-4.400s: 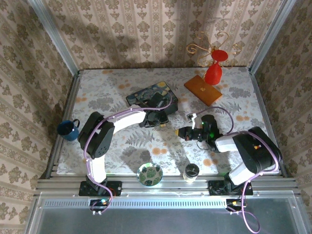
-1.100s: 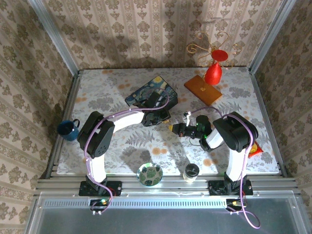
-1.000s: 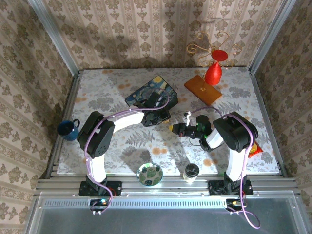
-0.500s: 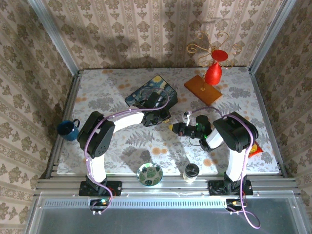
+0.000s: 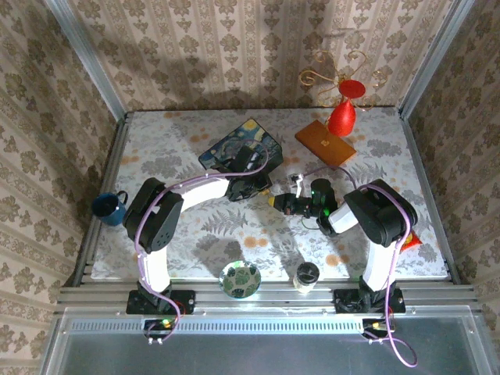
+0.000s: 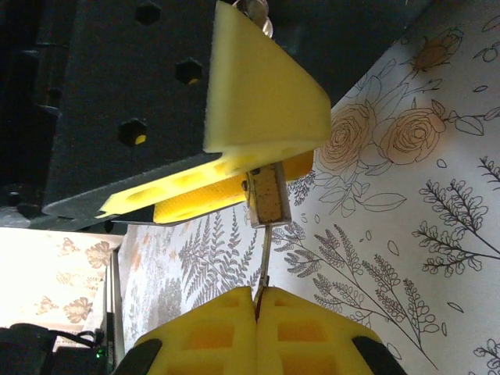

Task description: Unlock the padlock with the key

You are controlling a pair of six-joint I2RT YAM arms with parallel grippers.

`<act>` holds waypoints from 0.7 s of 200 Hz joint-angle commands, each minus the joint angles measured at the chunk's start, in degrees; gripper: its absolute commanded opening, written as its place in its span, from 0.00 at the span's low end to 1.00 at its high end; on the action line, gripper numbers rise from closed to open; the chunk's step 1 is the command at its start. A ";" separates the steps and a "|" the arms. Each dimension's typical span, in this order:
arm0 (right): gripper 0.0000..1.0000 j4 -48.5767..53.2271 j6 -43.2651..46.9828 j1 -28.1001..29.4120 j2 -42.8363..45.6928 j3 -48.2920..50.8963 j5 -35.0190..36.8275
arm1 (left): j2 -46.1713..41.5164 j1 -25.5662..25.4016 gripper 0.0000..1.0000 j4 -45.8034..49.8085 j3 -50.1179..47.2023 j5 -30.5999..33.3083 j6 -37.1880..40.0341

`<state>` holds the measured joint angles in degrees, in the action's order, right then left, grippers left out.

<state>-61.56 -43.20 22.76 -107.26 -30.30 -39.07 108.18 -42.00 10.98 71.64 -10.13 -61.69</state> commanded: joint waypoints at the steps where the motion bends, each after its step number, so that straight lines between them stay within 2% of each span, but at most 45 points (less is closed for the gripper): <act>1: 0.00 -2.00 3.01 -0.20 2.21 -3.55 -0.74 | -1.61 -1.34 0.00 0.06 -0.97 -5.74 1.13; 33: 0.00 1.42 5.38 -0.83 2.71 -4.51 0.36 | -2.13 -1.29 0.00 0.10 -1.22 -6.22 1.39; 65: 0.00 1.06 4.06 -1.36 1.80 -5.01 2.39 | -2.71 -1.32 0.00 -0.04 -1.75 -5.95 0.97; 101: 0.00 -6.37 1.99 -0.80 -0.20 -3.81 3.55 | -2.19 -1.33 0.00 -0.74 -1.00 -6.82 0.35; 140: 0.00 -10.18 2.73 0.72 -2.59 -4.21 5.08 | -2.10 -1.33 0.00 -0.70 -0.71 -7.17 -0.18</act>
<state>-61.08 -40.88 22.59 -108.60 -31.94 -39.07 108.14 -41.47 9.34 70.89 -10.26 -61.52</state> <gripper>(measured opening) 0.060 0.290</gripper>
